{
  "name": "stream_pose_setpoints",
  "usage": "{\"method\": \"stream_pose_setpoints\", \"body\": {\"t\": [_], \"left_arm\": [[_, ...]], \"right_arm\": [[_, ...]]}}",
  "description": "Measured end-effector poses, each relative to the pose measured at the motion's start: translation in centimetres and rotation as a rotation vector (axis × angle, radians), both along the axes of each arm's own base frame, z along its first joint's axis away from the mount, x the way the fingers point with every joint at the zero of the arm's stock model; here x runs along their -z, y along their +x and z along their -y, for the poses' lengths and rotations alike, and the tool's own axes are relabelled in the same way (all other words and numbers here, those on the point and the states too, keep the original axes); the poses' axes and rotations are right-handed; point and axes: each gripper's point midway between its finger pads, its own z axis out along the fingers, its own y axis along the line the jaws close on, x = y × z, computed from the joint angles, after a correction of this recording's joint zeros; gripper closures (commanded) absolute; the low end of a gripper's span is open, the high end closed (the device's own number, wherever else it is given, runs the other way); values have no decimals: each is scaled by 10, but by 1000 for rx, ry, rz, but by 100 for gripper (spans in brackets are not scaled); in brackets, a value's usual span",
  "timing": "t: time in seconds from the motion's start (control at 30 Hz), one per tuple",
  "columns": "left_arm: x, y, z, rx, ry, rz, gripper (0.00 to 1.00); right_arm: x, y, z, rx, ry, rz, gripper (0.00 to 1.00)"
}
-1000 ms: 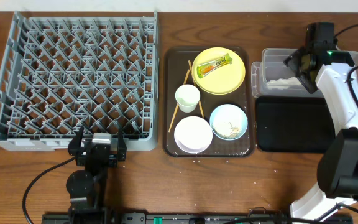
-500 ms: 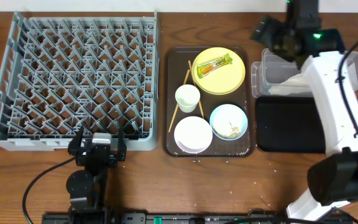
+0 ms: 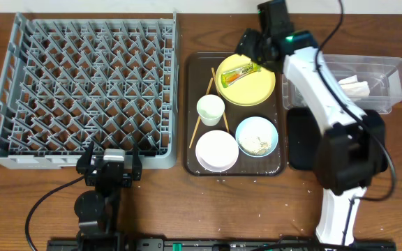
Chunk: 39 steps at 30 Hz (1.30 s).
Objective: Sort waste into correct bins and load items into the dishwasher
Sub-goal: 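Return right gripper to the yellow plate and grasp the snack wrapper, then carry the wrapper right and release it into the clear bin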
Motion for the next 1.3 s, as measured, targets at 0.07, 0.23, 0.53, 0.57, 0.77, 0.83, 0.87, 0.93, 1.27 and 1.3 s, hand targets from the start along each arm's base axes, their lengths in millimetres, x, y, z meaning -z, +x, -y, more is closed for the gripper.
{"method": "stream_pose_setpoints", "body": {"t": [0.07,0.23,0.53,0.57,0.77,0.83,0.87,0.93,1.27,1.3], "left_arm": [[0,0,0,0,0,0,1],[0,0,0,0,0,0,1],[0,0,0,0,0,0,1],[0,0,0,0,0,0,1],[0,0,0,0,0,0,1],[0,0,0,0,0,0,1],[0,0,0,0,0,0,1],[0,0,0,0,0,0,1],[0,0,0,0,0,0,1],[0,0,0,0,0,0,1]], "right_arm": [[21,5,-4,9,5,-21,29],[48,17,-9,32,22,-23,31],[97,12,-8,52,5,-108,40],[99,11,-9,52,4,-114,43],[106,0,-8,42,-17,-159,94],[108,-5,-6,32,-30,-180,99],[109,-7,-5,31,-34,-191,99],[111,-12,-4,23,-46,-209,99],[7,-22,24,15,-29,-107,99],[-18,-23,37,32,-22,-71,99]]}}
